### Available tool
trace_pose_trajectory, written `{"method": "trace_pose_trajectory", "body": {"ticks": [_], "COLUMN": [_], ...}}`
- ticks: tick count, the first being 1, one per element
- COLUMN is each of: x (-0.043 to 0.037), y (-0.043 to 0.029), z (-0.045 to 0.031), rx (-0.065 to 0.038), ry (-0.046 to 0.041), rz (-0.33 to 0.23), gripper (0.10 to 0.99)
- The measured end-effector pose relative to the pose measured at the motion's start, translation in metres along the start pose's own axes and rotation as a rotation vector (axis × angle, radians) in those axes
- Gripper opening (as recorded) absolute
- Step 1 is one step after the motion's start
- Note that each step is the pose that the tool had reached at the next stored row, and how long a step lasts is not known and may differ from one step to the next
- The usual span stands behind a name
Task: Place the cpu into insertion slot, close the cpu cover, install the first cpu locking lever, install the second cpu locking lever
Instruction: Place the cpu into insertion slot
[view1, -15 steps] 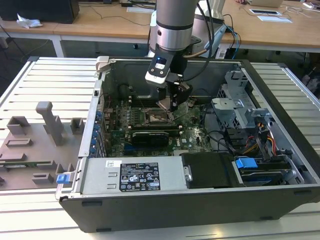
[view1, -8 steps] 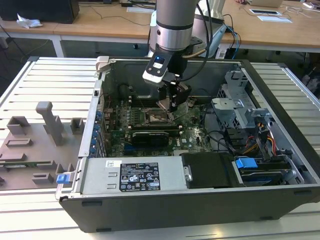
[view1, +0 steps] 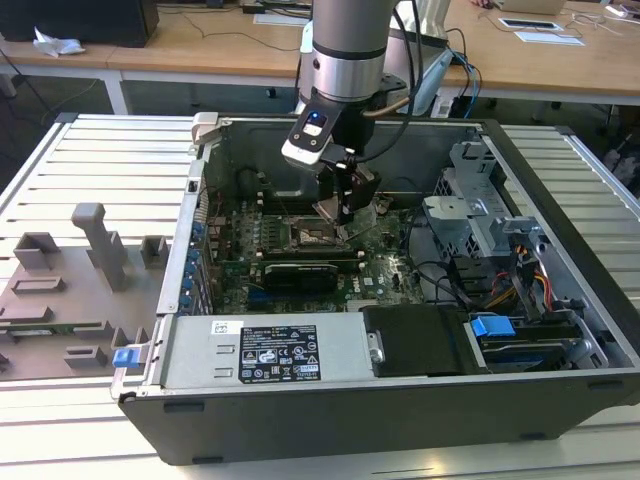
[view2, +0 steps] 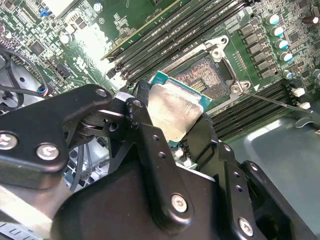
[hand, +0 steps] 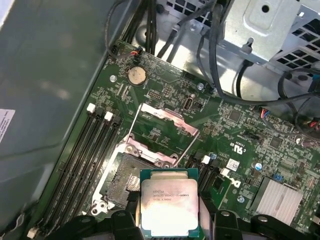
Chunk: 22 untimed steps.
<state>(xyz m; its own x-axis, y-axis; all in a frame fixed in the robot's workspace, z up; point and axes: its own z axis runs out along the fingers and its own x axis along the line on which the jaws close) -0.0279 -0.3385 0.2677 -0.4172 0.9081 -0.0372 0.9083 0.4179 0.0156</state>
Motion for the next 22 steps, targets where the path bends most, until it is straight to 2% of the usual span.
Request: {"method": "trace_pose_trajectory", "body": {"ticks": [22], "x": [0.0], "y": [0.0], "z": [0.0003], "rx": [0.009], "ry": [-0.0112], "rz": [0.141], "gripper": [0.545]}}
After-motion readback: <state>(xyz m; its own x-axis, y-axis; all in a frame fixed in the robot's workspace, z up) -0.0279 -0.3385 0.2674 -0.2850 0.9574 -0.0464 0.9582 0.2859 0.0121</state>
